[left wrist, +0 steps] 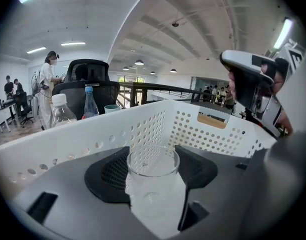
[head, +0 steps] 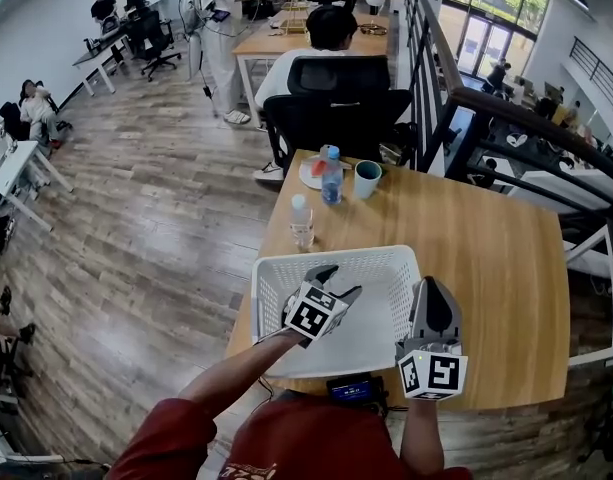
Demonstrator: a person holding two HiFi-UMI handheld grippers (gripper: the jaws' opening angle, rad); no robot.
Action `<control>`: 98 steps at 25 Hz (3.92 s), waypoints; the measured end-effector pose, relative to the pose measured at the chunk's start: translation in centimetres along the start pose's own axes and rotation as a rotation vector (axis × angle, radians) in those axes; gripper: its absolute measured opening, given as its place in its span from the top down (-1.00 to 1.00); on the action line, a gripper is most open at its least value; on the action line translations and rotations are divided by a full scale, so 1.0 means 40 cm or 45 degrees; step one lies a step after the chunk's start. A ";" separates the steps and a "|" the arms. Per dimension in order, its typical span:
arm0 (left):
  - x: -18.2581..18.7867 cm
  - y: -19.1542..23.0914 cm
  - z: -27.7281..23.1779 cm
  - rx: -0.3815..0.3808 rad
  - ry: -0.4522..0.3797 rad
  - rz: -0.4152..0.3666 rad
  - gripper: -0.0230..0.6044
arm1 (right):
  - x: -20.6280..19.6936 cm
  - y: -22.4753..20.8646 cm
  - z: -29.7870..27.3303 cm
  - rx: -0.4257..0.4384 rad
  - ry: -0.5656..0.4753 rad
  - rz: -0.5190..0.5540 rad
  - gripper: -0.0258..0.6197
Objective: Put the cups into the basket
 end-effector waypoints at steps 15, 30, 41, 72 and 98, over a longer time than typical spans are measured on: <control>-0.009 -0.014 -0.028 0.055 0.108 -0.086 0.01 | 0.026 -0.010 -0.004 0.039 -0.016 0.009 0.88; -0.049 -0.021 -0.054 0.052 0.160 -0.085 0.01 | 0.005 0.001 -0.010 0.059 -0.016 -0.017 0.88; -0.058 -0.031 -0.037 0.056 0.196 -0.110 0.01 | 0.002 0.009 -0.013 0.058 -0.007 -0.029 0.88; -0.073 -0.026 -0.020 0.054 0.234 -0.071 0.01 | 0.016 0.007 -0.025 0.069 -0.013 -0.012 0.88; 0.021 -0.051 0.058 0.072 0.005 -0.191 -0.05 | 0.017 0.005 -0.023 0.065 -0.015 0.003 0.88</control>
Point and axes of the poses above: the fingertips, and each gripper's own axes: z backward along the fingers, y to its left, x out of its top, the point moved 10 cm from there along z, backward along the fingers, and after that the axes turned 6 degrees about z, right-handed, at the moved point
